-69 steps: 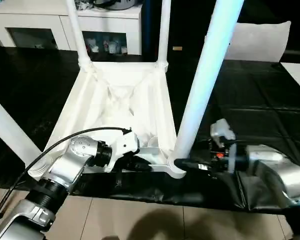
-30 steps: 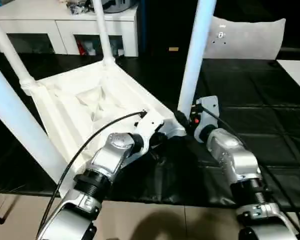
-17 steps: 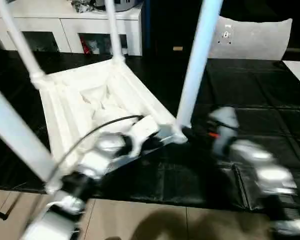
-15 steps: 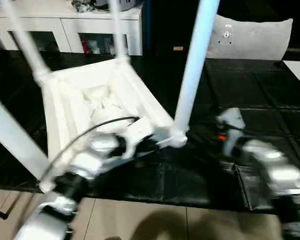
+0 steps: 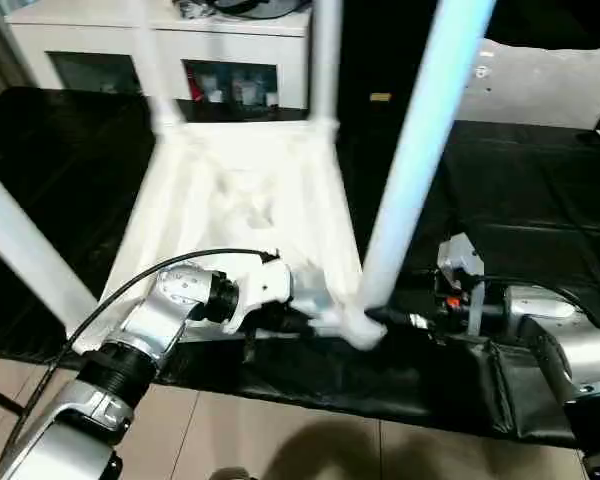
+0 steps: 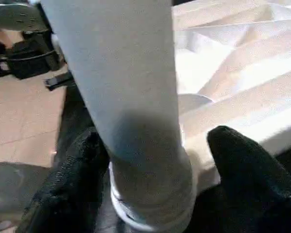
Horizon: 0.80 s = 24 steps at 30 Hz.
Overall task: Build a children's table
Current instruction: Rotate leg to tighten
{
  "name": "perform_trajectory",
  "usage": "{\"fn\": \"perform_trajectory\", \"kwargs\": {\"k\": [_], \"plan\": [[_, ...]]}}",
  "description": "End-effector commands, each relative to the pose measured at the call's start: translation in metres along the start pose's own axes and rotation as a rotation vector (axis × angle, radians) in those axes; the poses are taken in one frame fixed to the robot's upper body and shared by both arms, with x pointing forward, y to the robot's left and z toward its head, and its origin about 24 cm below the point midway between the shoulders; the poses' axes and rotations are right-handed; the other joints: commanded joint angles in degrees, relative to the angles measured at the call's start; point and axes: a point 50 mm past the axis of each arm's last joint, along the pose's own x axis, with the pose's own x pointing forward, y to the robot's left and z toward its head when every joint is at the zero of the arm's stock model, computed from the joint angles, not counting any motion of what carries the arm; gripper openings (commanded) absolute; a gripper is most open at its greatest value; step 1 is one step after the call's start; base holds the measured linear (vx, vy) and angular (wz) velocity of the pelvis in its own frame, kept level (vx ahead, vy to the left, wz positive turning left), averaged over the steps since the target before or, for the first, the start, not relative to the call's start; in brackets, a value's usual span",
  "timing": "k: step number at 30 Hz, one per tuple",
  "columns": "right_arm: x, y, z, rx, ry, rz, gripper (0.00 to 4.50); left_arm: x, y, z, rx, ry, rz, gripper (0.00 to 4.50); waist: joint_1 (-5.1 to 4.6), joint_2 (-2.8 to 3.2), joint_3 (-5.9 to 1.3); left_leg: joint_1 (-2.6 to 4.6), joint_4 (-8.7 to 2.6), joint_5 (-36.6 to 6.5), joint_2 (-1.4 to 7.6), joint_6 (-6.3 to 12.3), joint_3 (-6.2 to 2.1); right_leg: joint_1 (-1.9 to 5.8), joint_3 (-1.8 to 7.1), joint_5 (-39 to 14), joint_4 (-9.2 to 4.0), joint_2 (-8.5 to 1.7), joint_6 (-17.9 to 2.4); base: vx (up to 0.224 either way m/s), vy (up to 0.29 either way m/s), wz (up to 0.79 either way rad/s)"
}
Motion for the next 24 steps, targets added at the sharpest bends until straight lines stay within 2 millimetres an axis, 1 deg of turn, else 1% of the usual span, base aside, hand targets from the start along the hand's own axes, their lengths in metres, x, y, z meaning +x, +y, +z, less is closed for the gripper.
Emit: {"fn": "perform_trajectory", "kwargs": {"k": [1, 2, 3, 4, 11, 12, 16, 17, 18, 19, 20, 21, 22, 23, 24], "plan": [[0.003, 0.001, 0.008, -0.026, -0.006, 0.043, 3.06, 0.005, -0.003, 0.004, 0.049, 0.028, -0.088, 0.0, -0.28, -1.0, -3.41, -0.14, -3.67, -4.43, 2.34, 4.7, 0.23, 3.43, 2.43, -5.6, -3.63, -4.51, -12.61, 0.0, 0.0, 0.0], [0.004, 0.001, 0.008, -0.022, -0.004, 0.056, 3.06, 0.005, -0.003, 0.004, 0.051, 0.028, -0.091, 0.0, -0.2, -0.86, -3.4, -0.13, -3.68, -4.47, 2.33, 4.4, 0.23, 3.37, 2.4, -6.33, -3.65, -4.5, -12.37, 0.0, 0.0, 0.0], [0.005, 0.002, 0.007, -0.013, -0.002, 0.074, 2.92, 0.004, -0.003, 0.003, 0.054, 0.029, -0.093, 0.0, -0.24, -1.03, -3.38, -0.12, -3.71, -4.79, 2.36, 4.18, 0.29, 3.35, 2.43, -6.79, -3.71, -4.47, -12.16, 0.0, 0.0, 0.0], [0.005, 0.002, 0.007, -0.01, -0.002, 0.079, 2.83, 0.004, -0.003, 0.003, 0.054, 0.03, -0.093, 0.0, -0.19, -0.94, -3.37, -0.08, -3.73, -4.85, 2.38, 4.11, 0.25, 3.32, 2.41, -7.03, -3.69, -4.49, -12.14, 0.0, 0.0, 0.0], [0.007, 0.003, 0.007, 0.008, -0.007, 0.106, 2.24, 0.003, -0.002, 0.002, 0.053, 0.027, -0.09, 0.0, -0.16, -0.99, -3.51, -0.24, -3.57, -3.42, 2.28, 4.12, 0.33, 3.39, 2.39, -5.18, -3.45, -4.41, -11.91, 0.0, 0.0, 0.0], [0.007, 0.004, 0.007, 0.012, -0.008, 0.112, 2.09, 0.003, -0.002, 0.002, 0.05, 0.024, -0.087, 0.0, -0.15, -0.99, -3.5, -0.22, -3.58, -3.52, 2.26, 4.08, 0.33, 3.39, 2.39, -5.4, -3.48, -4.4, -11.88, 0.0, 0.0, 0.0], [0.01, 0.009, 0.006, 0.042, -0.027, 0.13, 2.02, 0.003, -0.001, 0.001, 0.018, 0.002, -0.056, 0.0, -0.11, -0.98, -3.48, -0.19, -3.61, -3.7, 2.28, 3.87, 0.36, 3.38, 2.4, -6.15, -3.54, -4.42, -11.74, 0.0, 0.0, 0.0], [0.013, 0.012, 0.005, 0.063, -0.049, 0.128, 2.02, 0.004, 0.0, 0.001, -0.004, -0.01, -0.029, 0.0, -0.06, -0.61, -3.53, -0.14, -3.59, -3.52, 2.31, 3.77, 0.3, 3.33, 2.4, -5.95, -3.46, -4.39, -11.78, 0.0, 0.0, 0.0], [0.015, 0.014, 0.005, 0.075, -0.058, 0.117, 2.02, 0.005, 0.001, 0.001, -0.017, -0.013, -0.007, 0.0, -0.08, -0.78, -3.45, -0.12, -3.58, -3.64, 2.36, 3.8, 0.39, 3.26, 2.47, -5.59, -3.57, -4.36, -11.83, 0.0, 0.0, 0.0], [0.018, 0.015, 0.004, 0.087, -0.062, 0.097, 2.02, 0.006, 0.003, 0.001, -0.031, -0.011, 0.019, 0.0, 0.1, -0.54, -3.49, -0.08, -3.58, -3.73, 2.36, 3.68, 0.28, 3.27, 2.44, -5.73, -3.55, -4.42, -11.84, 0.0, 0.0, 0.0], [0.025, 0.015, 0.002, 0.1, -0.056, 0.05, 2.02, 0.008, 0.005, 0.001, -0.053, -0.008, 0.066, 0.0, -0.03, -0.72, -3.44, -0.17, -3.69, -4.12, 2.29, 3.34, 0.26, 3.32, 2.39, -6.29, -3.62, -4.4, -11.62, 0.0, 0.0, 0.0], [0.026, 0.015, 0.002, 0.104, -0.053, 0.035, 2.02, 0.008, 0.006, 0.001, -0.06, -0.007, 0.081, 0.0, -0.28, -0.76, -3.19, -0.11, -3.91, -5.29, 2.17, 2.55, 0.25, 3.25, 2.4, -8.72, -3.96, -4.38, -11.01, 0.0, 0.0, 0.0], [0.032, 0.013, 0.0, 0.112, -0.039, -0.029, 2.02, 0.011, 0.009, 0.003, -0.085, -0.02, 0.121, 0.0, -0.38, -0.82, -3.13, -0.11, -3.98, -6.15, 2.06, 2.23, 0.25, 3.32, 2.39, -10.68, -4.2, -4.48, -10.58, 0.0, 0.0, 0.0], [0.034, 0.012, -0.001, 0.115, -0.04, -0.044, 2.02, 0.011, 0.01, 0.003, -0.089, -0.023, 0.127, 0.0, -0.51, -0.83, -2.98, 0.04, -4.11, -7.21, 2.0, 1.54, 0.28, 3.18, 2.46, -14.57, -4.64, -4.53, -9.45, 0.0, 0.0, 0.0], [0.04, 0.008, -0.001, 0.13, -0.045, -0.114, 2.02, 0.014, 0.012, 0.006, -0.113, -0.04, 0.159, 0.0, -0.58, -0.8, -2.95, 0.06, -4.21, -7.49, 1.98, 1.08, 0.24, 3.16, 2.47, -16.24, -4.72, -4.57, -8.97, 0.0, 0.0, 0.0]]}}
